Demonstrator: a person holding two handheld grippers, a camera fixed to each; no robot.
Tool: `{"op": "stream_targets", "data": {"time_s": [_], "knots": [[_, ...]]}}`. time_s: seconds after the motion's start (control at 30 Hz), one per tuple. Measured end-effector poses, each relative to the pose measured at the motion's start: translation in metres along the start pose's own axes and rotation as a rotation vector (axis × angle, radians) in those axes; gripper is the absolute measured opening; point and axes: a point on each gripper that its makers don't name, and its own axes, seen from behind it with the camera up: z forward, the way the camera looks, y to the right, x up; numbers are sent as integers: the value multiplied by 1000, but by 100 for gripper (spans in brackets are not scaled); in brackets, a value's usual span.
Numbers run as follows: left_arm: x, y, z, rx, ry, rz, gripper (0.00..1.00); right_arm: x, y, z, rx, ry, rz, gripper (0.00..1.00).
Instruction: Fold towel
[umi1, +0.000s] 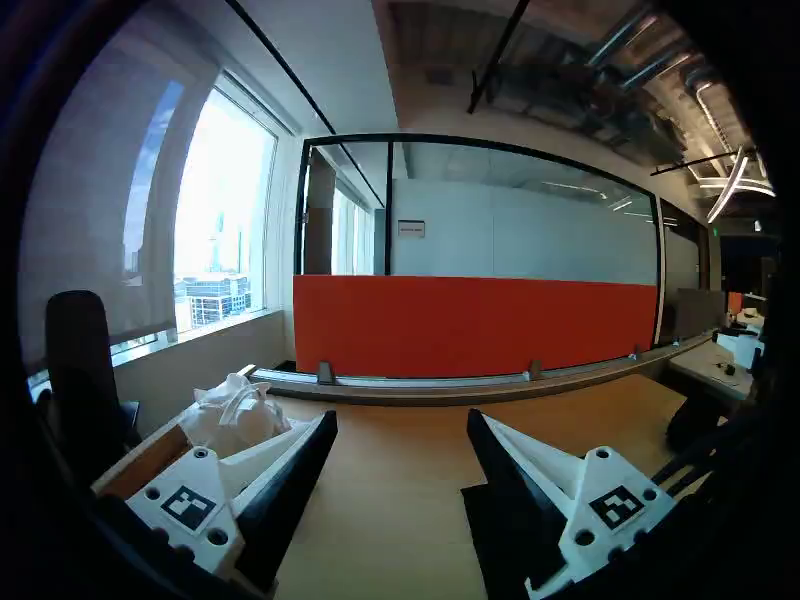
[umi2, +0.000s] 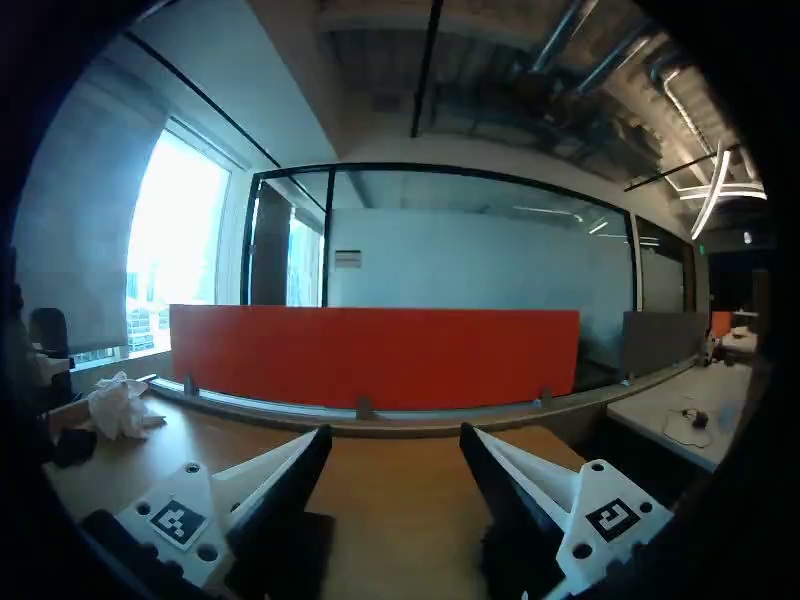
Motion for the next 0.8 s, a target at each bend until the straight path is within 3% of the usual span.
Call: {"op": "stream_targets", "data": {"time_s": [0.2, 0.47, 0.8], "knots": [[26, -2, 1, -9, -1, 26, 97, 34, 4, -1, -12, 6, 5, 99], [36, 4, 4, -50, -20, 47, 97, 45, 5, -3, -1, -10, 14, 99], [33, 41, 4, -224, -79, 110, 97, 42, -37, -1, 212, -66, -84, 99]]}}
